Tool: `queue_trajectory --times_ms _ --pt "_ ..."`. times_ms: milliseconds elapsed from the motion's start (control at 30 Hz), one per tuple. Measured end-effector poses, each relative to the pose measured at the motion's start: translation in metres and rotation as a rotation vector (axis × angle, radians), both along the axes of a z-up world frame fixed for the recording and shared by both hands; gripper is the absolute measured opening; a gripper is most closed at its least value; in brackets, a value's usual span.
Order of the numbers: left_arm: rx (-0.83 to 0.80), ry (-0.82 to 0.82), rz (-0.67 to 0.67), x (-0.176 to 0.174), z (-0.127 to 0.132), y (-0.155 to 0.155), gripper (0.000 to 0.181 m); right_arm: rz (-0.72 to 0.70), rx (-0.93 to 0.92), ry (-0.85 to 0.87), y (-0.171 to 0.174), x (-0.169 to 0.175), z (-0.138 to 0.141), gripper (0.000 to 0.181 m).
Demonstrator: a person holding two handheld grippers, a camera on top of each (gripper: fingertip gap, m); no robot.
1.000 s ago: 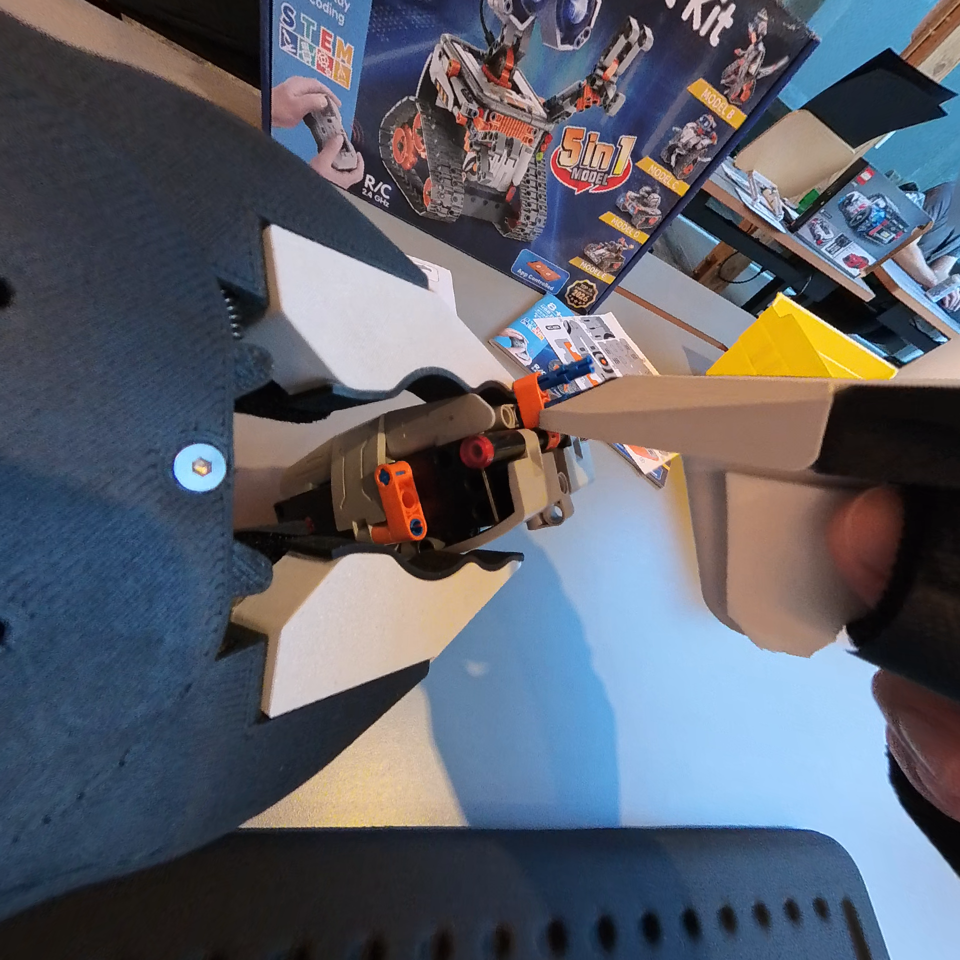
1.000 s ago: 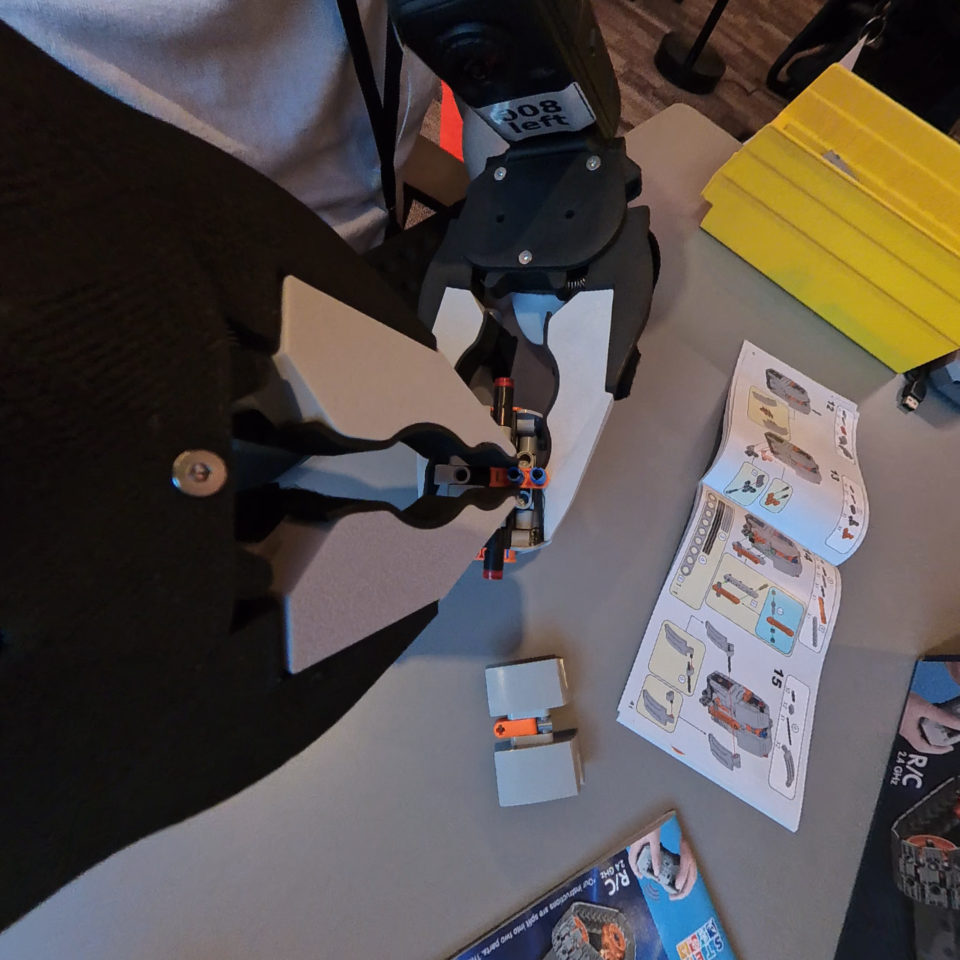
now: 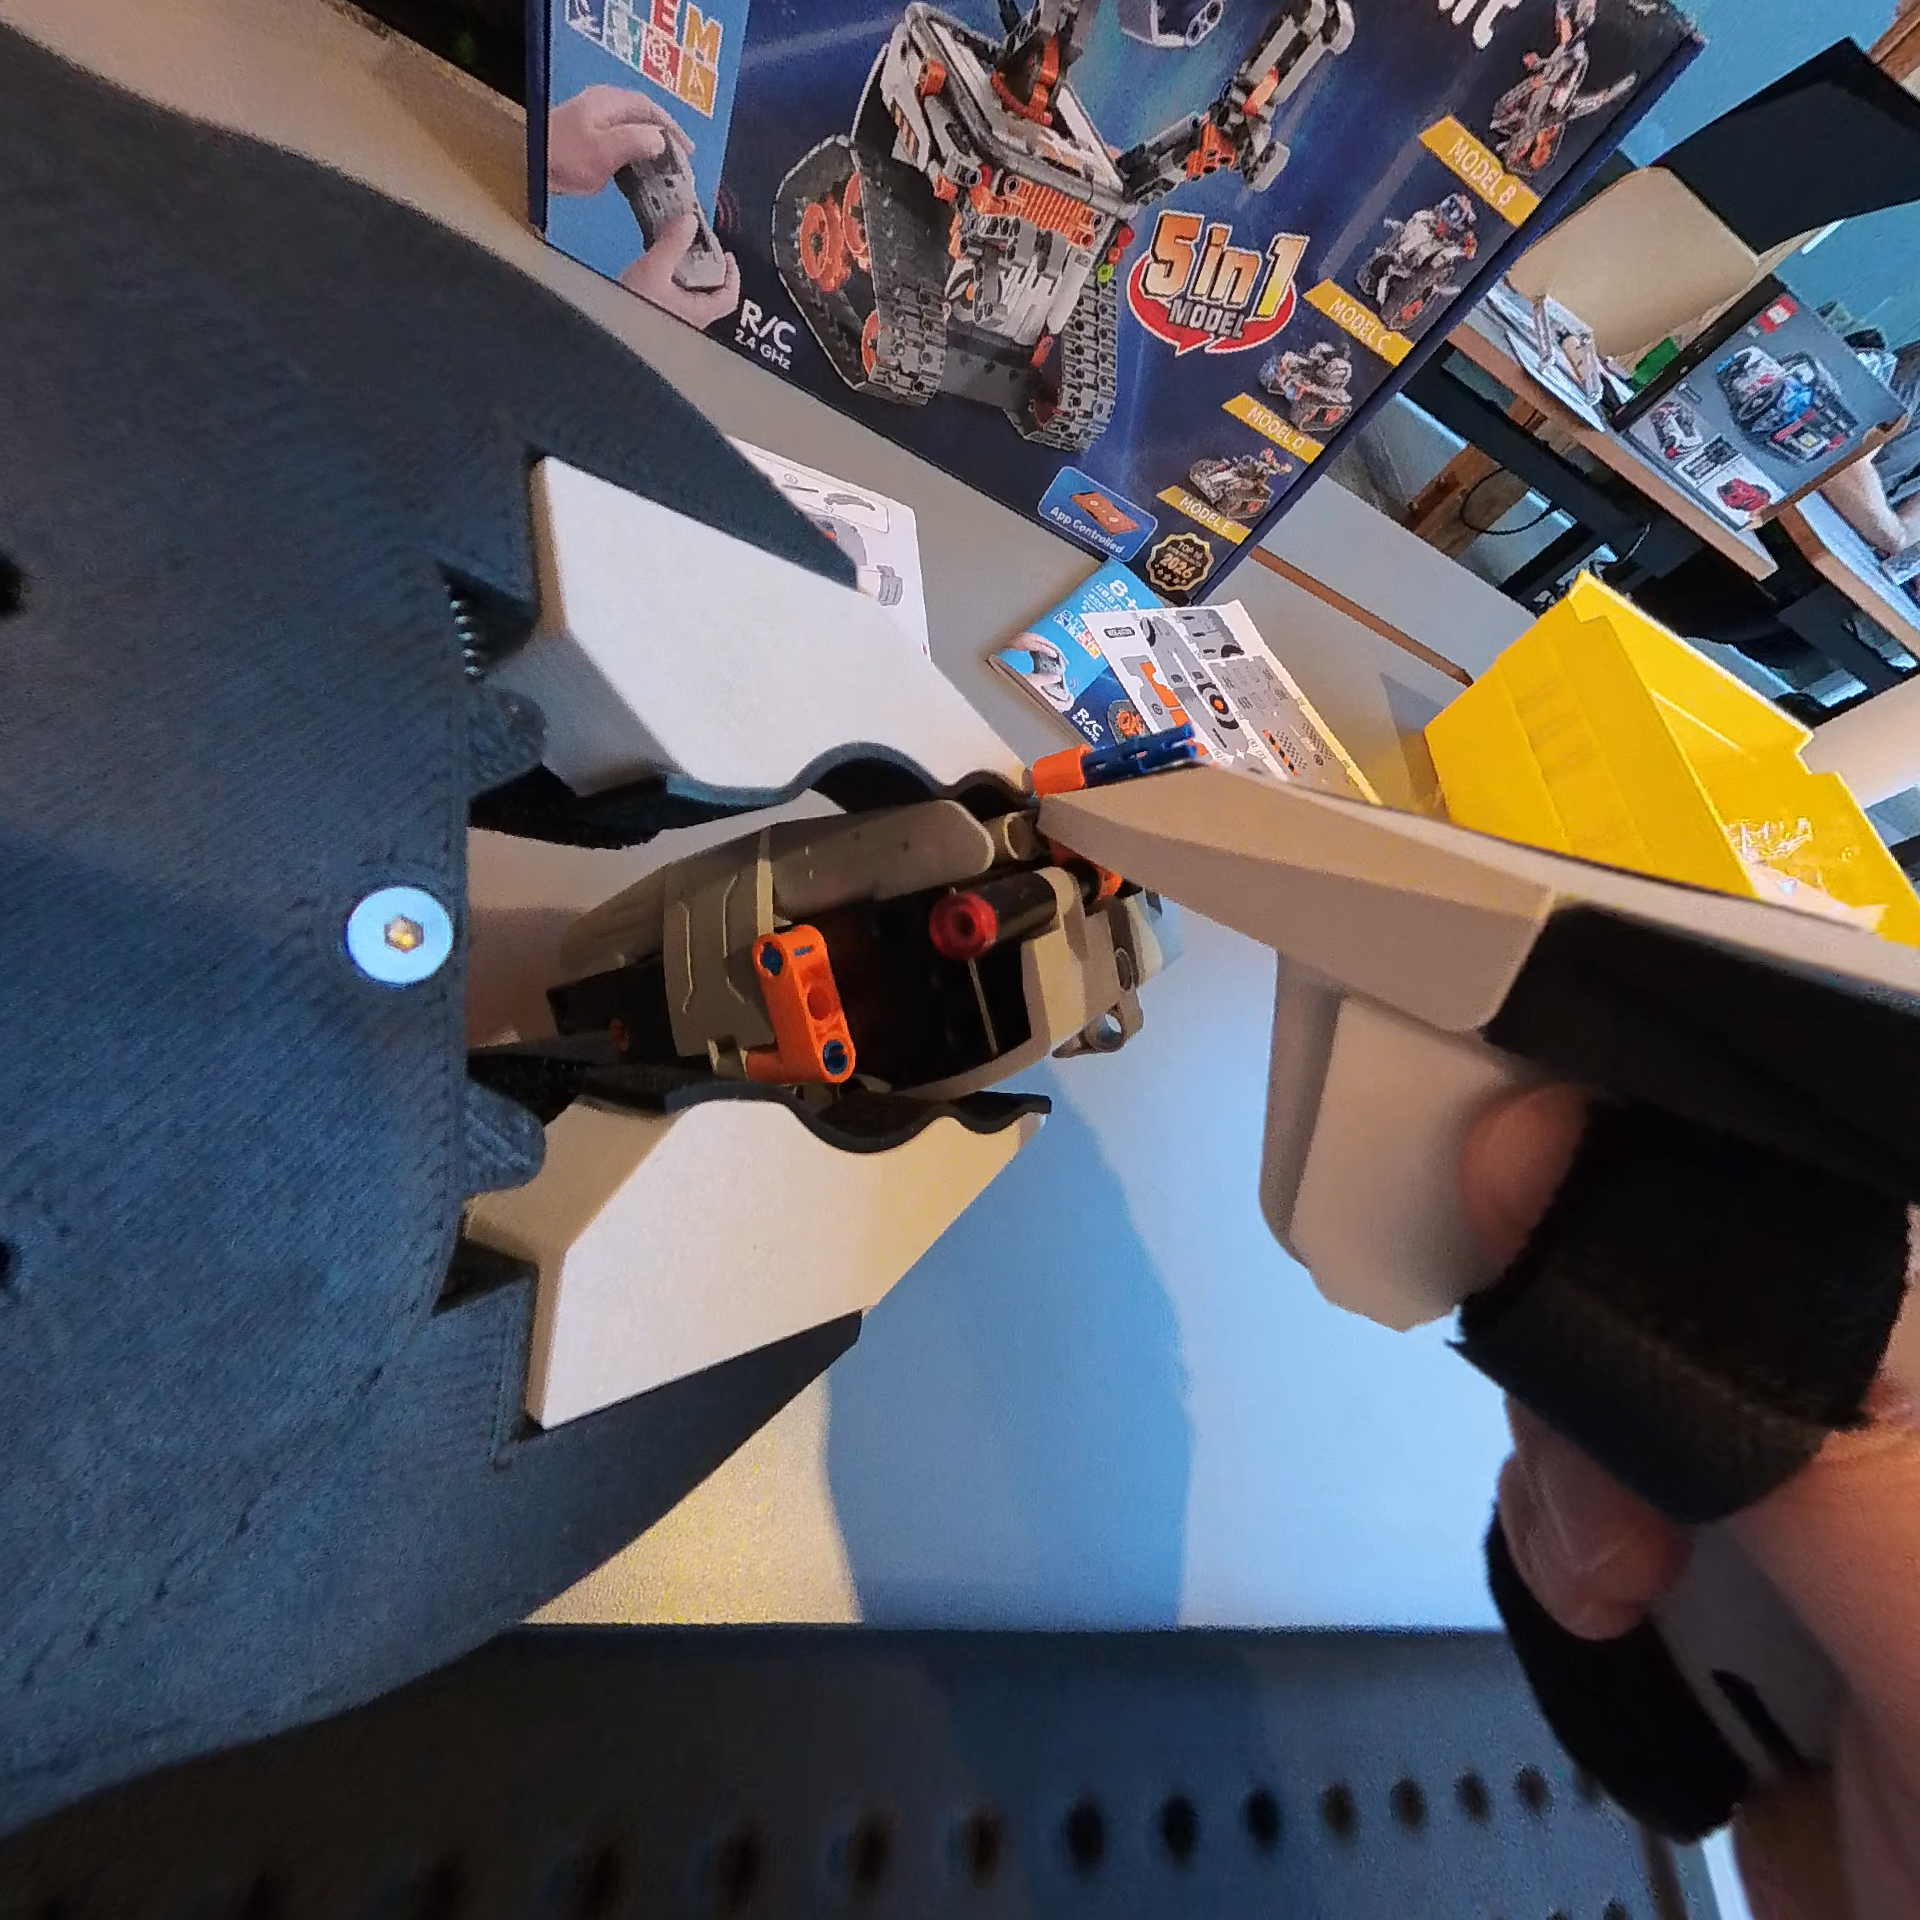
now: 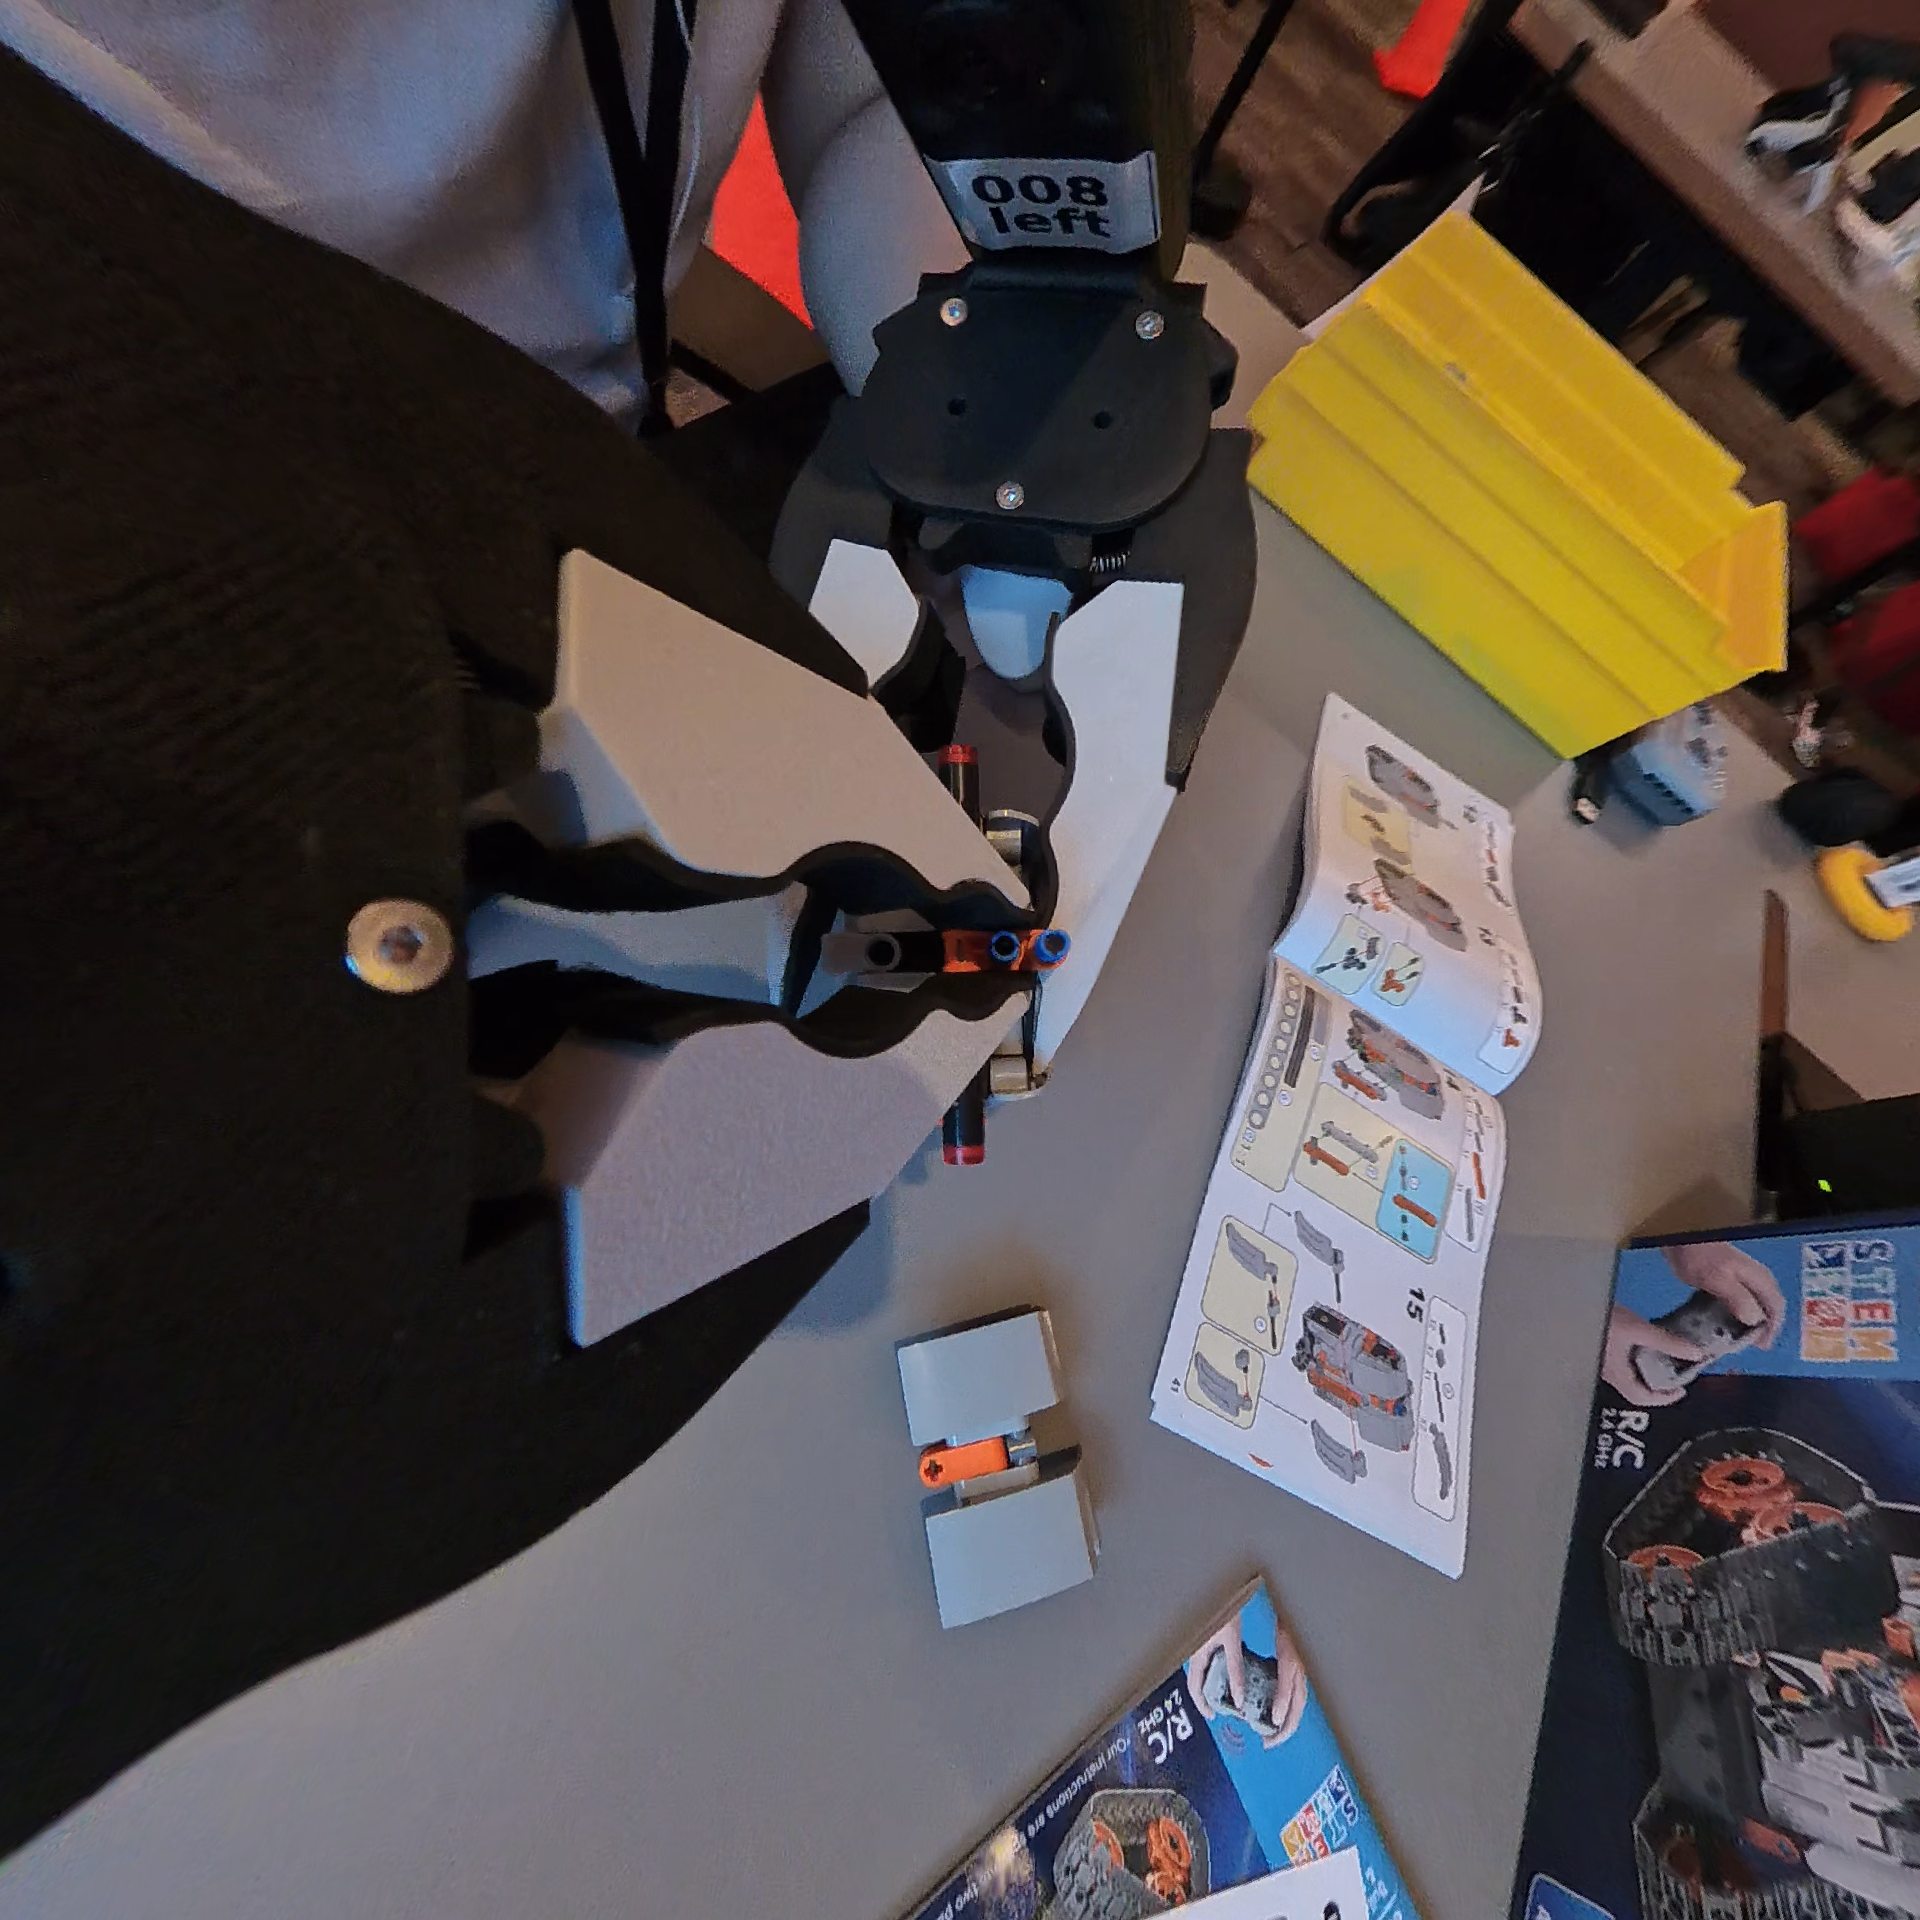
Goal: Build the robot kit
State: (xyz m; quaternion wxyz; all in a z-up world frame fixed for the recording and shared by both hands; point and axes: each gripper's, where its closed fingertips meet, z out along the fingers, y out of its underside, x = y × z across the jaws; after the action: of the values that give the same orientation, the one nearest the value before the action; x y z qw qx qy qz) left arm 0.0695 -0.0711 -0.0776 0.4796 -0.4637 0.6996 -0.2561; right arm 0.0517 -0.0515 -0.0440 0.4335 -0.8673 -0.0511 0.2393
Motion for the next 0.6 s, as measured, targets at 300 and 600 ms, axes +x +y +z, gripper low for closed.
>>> queue_trajectory --times_ms 300,600 --pt "-0.013 -0.002 0.012 0.0003 0.0003 0.0017 0.051 -0.043 0.065 0.02 0.0032 0.0003 0.0009 0.005" --pt "-0.068 -0.011 0.027 0.0003 0.0011 0.0057 0.051 -0.049 0.069 0.087 0.0086 0.0001 0.0002 0.006"
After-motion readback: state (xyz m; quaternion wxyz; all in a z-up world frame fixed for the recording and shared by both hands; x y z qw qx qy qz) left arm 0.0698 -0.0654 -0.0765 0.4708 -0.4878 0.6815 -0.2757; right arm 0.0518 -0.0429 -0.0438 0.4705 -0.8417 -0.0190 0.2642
